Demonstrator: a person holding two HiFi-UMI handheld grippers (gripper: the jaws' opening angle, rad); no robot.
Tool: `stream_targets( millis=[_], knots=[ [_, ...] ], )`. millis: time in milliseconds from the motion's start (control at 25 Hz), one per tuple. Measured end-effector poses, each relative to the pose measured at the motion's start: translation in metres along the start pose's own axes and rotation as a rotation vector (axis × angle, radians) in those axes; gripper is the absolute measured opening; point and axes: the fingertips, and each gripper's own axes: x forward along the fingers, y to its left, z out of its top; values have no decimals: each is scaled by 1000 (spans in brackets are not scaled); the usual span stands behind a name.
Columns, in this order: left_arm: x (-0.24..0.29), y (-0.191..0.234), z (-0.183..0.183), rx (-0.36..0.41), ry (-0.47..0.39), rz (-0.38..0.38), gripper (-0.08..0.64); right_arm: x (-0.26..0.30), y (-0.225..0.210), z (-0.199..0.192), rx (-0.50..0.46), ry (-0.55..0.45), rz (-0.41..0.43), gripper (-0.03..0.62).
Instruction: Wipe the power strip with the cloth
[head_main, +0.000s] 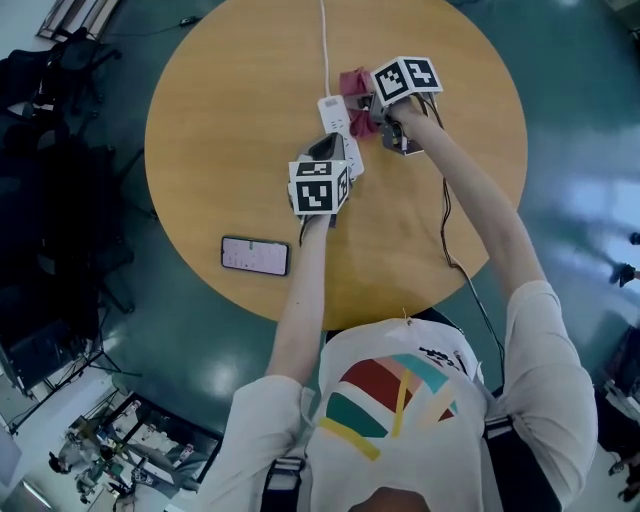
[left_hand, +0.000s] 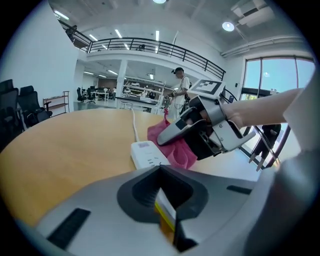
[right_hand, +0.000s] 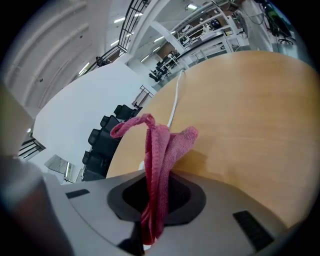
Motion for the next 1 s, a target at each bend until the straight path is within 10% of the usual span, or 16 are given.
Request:
stream_targets(
  millis=[1000],
  knots=[
    [-2,-5,4,10,34,-51,41,-46,30,-141,-15,146,87,40]
  ],
)
